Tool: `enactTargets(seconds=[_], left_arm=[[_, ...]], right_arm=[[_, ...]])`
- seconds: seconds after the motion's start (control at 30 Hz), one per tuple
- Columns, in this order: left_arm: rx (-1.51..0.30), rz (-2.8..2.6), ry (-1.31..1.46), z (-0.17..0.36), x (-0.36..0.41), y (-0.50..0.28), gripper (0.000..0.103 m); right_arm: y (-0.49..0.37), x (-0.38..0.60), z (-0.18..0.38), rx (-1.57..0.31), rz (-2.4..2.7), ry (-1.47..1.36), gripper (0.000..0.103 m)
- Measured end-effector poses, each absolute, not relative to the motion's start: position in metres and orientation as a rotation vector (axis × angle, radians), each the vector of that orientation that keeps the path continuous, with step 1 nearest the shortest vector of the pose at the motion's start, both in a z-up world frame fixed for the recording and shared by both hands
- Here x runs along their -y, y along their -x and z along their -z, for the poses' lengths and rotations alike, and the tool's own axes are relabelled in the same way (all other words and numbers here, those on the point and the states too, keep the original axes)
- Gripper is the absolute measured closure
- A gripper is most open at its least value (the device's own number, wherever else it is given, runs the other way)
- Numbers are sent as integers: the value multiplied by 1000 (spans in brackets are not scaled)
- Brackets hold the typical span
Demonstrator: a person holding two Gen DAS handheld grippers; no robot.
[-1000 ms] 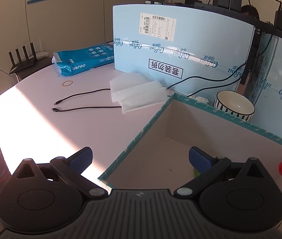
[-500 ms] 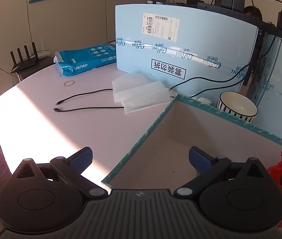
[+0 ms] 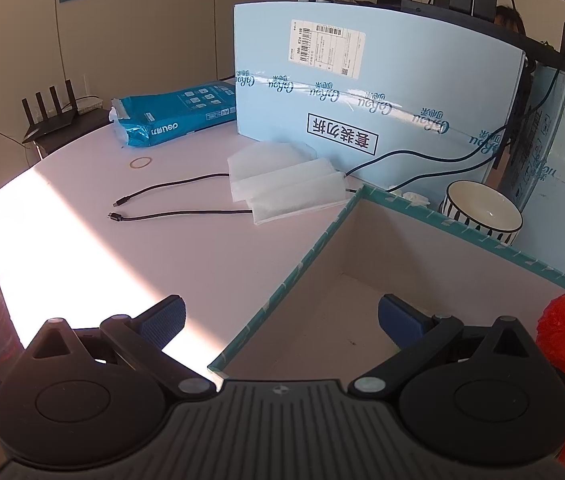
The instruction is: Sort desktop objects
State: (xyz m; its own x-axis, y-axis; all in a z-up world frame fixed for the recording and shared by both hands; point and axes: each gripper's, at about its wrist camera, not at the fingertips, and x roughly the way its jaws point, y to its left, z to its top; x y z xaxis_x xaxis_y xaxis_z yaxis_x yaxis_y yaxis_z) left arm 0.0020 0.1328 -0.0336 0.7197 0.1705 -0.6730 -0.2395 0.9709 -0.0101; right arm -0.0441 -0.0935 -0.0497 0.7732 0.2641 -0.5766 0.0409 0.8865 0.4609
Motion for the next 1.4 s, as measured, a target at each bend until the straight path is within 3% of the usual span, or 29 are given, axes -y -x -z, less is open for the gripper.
enactTargets(seconds=[0.43, 0.8, 1.4], left_arm=[[-737, -228, 97, 35, -134, -2, 0], [-742, -235, 97, 36, -136, -4, 0], [-751, -259, 97, 38, -143, -7, 0]], right_arm=[[44, 90, 52, -696, -110, -445, 44], [38, 68, 46, -680, -88, -237, 44], [25, 67, 53, -747, -59, -233, 44]])
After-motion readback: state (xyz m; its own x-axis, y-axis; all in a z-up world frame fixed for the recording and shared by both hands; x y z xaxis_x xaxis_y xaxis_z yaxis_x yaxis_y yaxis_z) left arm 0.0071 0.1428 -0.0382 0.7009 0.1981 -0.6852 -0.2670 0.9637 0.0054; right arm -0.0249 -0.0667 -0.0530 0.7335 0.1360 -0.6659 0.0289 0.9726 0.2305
